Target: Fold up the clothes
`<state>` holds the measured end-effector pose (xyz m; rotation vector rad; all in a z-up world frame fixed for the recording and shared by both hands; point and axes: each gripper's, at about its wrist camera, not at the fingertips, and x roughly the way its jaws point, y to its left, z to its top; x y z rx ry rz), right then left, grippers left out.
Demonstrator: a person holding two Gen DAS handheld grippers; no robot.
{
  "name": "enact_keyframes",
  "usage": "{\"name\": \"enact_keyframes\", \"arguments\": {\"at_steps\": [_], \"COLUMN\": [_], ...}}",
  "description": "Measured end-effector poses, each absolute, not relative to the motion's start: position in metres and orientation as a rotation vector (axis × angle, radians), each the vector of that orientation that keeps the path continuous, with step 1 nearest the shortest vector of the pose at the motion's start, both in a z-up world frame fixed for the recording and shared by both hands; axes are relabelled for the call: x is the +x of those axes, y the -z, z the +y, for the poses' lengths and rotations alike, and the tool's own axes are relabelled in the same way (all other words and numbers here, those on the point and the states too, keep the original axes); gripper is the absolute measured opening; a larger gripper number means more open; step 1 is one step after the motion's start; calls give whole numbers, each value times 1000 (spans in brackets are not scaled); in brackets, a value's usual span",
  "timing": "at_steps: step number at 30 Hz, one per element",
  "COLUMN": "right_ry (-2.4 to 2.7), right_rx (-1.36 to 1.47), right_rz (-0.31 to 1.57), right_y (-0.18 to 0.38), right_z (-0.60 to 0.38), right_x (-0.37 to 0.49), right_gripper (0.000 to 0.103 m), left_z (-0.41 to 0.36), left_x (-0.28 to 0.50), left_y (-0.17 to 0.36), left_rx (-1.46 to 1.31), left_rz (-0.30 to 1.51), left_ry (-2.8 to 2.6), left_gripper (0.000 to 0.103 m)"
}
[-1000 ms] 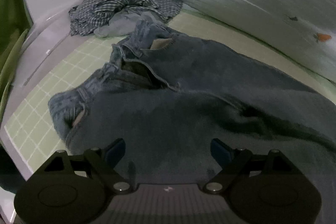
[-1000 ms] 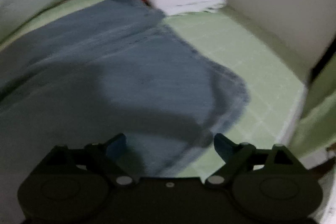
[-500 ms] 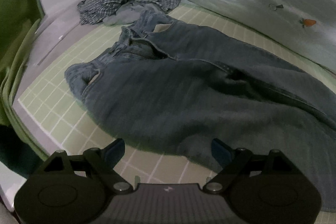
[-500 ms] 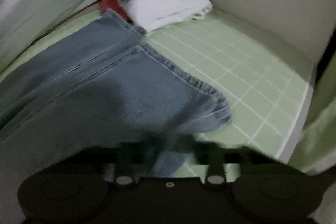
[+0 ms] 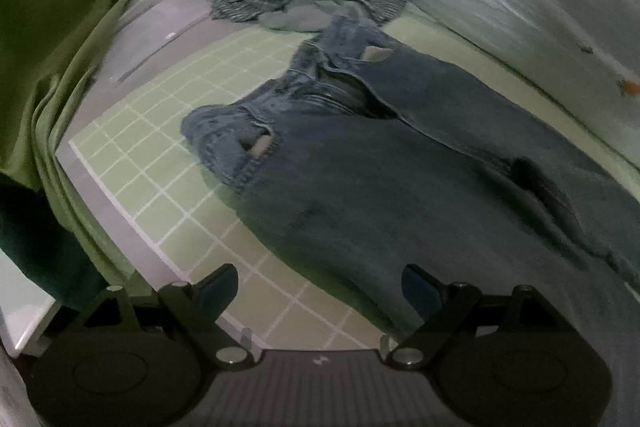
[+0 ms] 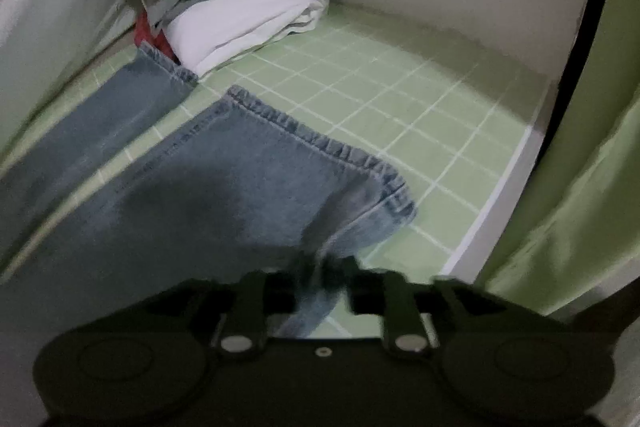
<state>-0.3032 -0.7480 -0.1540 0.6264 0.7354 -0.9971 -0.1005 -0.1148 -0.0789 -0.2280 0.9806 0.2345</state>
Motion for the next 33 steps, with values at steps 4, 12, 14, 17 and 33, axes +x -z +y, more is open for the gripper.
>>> {"name": "enact_keyframes", "arguments": {"at_steps": [4, 12, 14, 17, 33], "right_ry": [972, 1033, 1050, 1075, 1172], "right_rx": [758, 706, 689, 662, 612], "right_rz": [668, 734, 754, 784, 796], "right_y": [156, 160, 161, 162, 154], "right_z": [-739, -730, -728, -725, -720], "right_x": [-302, -280, -274, -266, -246], "right_gripper": [81, 99, 102, 103, 45], "left_z": [-100, -54, -39, -21, 9], "left_x": [-91, -58, -47, -32, 4], "left_y": [78, 98, 104, 115, 131], "left_rx": [-254, -313, -340, -385, -528], "left_rz": [976, 1009, 1014, 1027, 998], "left_ry": [-251, -280, -292, -315, -271], "left_gripper": [89, 93, 93, 93, 43]}}
